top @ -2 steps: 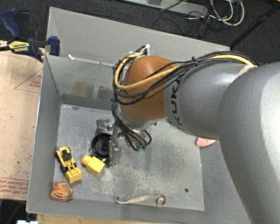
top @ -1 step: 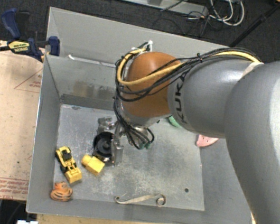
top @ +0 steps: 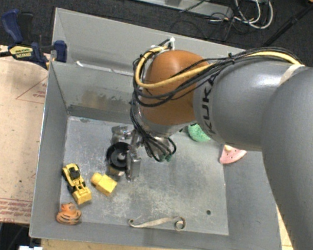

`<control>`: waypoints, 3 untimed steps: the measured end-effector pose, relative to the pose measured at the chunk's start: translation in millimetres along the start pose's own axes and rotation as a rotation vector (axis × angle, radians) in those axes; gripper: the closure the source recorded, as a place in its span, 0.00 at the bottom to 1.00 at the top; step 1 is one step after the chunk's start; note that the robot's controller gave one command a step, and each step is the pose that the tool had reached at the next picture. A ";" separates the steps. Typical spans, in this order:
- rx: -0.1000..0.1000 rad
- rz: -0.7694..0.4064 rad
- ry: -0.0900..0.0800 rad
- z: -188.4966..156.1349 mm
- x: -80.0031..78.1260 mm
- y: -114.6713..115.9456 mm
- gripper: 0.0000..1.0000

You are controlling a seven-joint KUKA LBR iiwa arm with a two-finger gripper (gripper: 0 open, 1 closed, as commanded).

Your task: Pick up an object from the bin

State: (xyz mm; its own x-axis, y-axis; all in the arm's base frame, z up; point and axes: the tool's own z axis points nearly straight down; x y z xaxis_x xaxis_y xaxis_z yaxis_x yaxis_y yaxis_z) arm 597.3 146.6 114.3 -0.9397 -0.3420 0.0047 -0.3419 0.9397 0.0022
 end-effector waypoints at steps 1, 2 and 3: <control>0.001 0.000 -0.005 -21.0 -0.6 0.1 1.00; 0.001 0.000 -0.005 -40.5 -0.3 0.3 1.00; 0.001 0.000 -0.008 -58.7 -1.0 0.3 1.00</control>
Offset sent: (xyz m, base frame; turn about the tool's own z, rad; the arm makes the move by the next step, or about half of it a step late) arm 0.0002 -0.0001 0.0183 0.0000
